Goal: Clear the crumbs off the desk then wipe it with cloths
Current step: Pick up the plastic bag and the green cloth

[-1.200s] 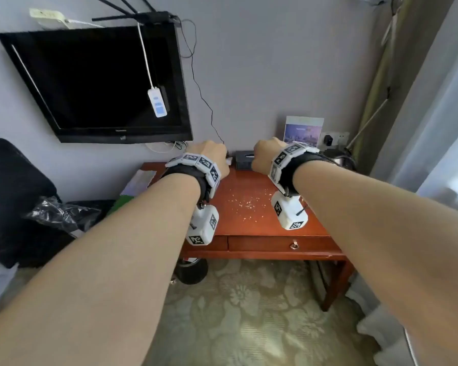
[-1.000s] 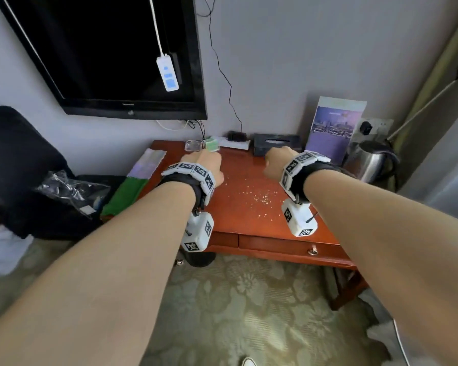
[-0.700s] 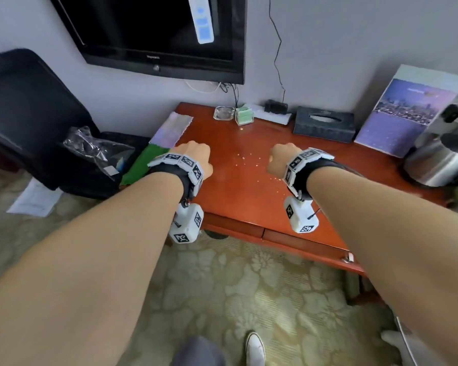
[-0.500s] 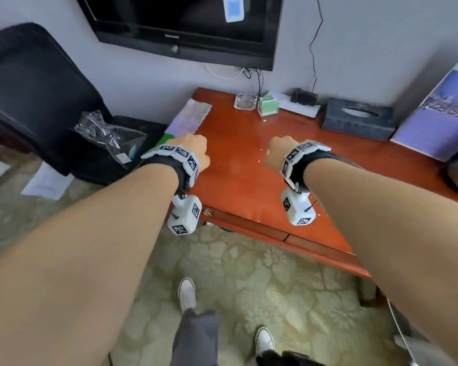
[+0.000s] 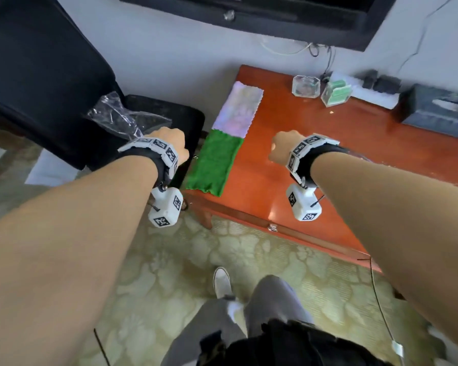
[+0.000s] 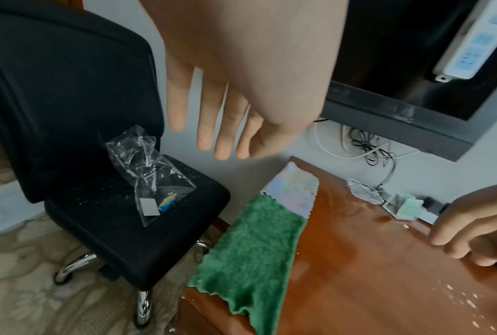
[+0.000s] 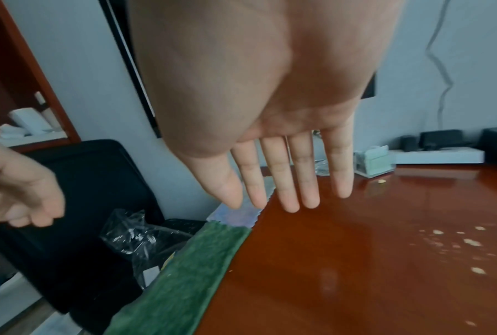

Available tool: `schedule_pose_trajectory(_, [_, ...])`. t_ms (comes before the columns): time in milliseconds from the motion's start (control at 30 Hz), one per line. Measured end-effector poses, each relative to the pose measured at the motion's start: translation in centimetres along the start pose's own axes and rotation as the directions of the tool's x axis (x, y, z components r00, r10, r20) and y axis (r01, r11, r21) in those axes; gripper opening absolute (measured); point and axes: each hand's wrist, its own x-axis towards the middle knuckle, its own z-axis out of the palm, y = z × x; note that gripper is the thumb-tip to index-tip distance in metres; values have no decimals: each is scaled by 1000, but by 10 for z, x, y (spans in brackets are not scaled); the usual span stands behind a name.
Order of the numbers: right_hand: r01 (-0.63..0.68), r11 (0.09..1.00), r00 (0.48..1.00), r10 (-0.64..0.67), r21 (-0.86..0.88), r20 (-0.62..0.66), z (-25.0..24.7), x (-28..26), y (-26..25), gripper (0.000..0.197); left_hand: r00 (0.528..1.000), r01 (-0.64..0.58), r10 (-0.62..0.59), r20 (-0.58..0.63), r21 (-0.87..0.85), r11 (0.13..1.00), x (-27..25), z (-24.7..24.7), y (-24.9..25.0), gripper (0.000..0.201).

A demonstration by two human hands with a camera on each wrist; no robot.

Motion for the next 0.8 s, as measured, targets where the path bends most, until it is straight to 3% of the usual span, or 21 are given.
schedule_pose_trajectory(167, [132, 970, 990, -119, -205, 75, 3, 55, -87, 15, 998, 44, -43, 46, -32, 999, 24, 14, -68, 23])
schedule_pose_trajectory(300, [178, 956, 982, -159, -235, 99, -9, 93, -145, 11, 993, 98, -95, 64, -60, 993, 48, 18, -118, 24])
schedule_pose_trajectory(367, [197, 964, 980, -188, -175, 68, -19, 106, -170, 12, 989, 135, -130, 75, -70, 988, 61, 16, -143, 13])
schedule_pose_trajectory(467, [202, 975, 979, -199, -92, 42, -24, 137, -201, 26, 981, 174, -165, 99, -83, 981, 87, 16, -178, 16])
schedule_pose_trajectory(600, [195, 980, 978, -191, -36, 83, -31, 174, -244, 22, 960, 253, -243, 138, -62, 966, 122, 18, -222, 25])
schedule_pose_trajectory(800, [169, 985, 969, -161, -29, 189, -34, 223, -292, 21, 951, 268, -247, 185, -96, 959, 172, 34, -289, 27])
